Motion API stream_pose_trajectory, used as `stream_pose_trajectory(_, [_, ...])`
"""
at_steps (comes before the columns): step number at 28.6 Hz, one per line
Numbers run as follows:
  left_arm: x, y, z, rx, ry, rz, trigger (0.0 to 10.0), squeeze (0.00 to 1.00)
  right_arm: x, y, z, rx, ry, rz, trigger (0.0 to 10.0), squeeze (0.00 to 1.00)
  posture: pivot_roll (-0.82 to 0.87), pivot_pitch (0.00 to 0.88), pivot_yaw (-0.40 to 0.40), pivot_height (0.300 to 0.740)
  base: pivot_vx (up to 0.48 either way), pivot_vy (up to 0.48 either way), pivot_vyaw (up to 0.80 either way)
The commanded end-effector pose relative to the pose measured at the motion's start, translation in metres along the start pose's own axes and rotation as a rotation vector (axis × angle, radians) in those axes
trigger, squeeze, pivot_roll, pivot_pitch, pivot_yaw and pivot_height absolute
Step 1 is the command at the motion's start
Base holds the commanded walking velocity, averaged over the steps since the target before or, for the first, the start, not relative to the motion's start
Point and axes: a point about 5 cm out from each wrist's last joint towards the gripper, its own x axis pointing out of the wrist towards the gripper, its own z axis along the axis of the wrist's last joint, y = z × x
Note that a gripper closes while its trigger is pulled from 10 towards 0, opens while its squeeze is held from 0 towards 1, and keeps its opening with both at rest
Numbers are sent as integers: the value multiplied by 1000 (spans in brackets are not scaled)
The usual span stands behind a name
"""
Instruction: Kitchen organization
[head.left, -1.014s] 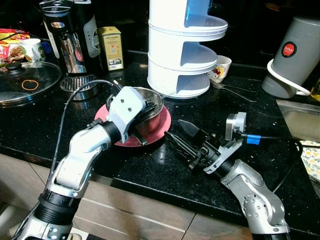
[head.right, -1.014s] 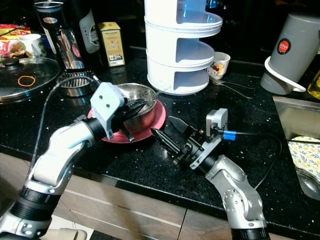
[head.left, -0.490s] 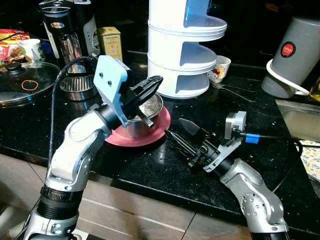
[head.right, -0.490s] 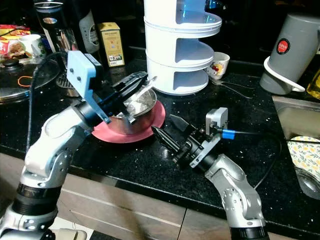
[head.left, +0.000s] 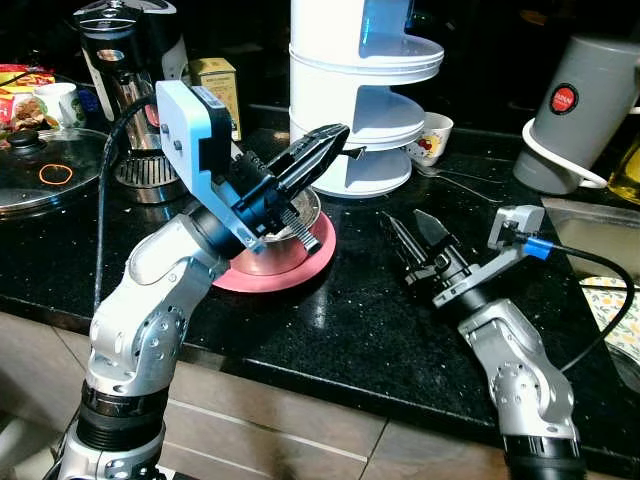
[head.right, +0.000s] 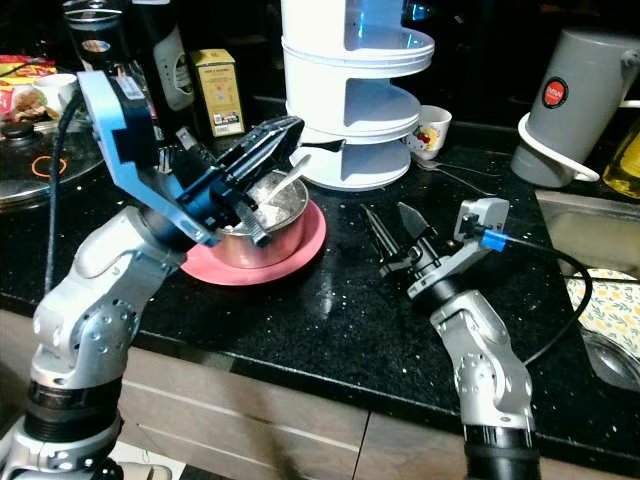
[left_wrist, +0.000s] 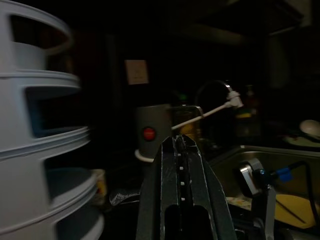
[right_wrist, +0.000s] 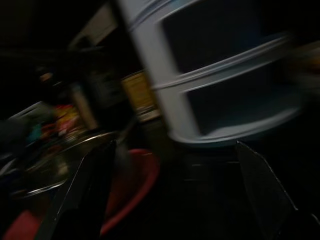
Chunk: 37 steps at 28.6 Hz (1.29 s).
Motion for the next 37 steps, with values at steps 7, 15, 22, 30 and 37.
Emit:
stream_pose_trajectory(7, [3,11,3,81,16,86,10000,0,-3,-11,2,-9,-23,-71,10000,0,19,0,-19,740,0,0,-800])
stream_pose_trajectory(15, [-4,22,-12,162,107,214,10000,0,-1,-9,1,-32,-8,-52,10000,0,19,0,-24,740,0,0,-800])
stream_pose_trajectory(22, [-9,23,-21,156,134,287,10000,0,3,-7,0,-41,-1,-32,10000,0,24,0,-28,740,0,0,-800])
stream_pose_trajectory(30, [-12,27,-25,162,149,345,10000,0,5,2,-5,-52,18,26,10000,0,25,0,-30,740,0,-63,0])
stream_pose_trajectory(37, [-12,27,-26,164,151,357,10000,0,4,7,-8,-54,30,66,10000,0,24,0,-29,740,0,-294,0])
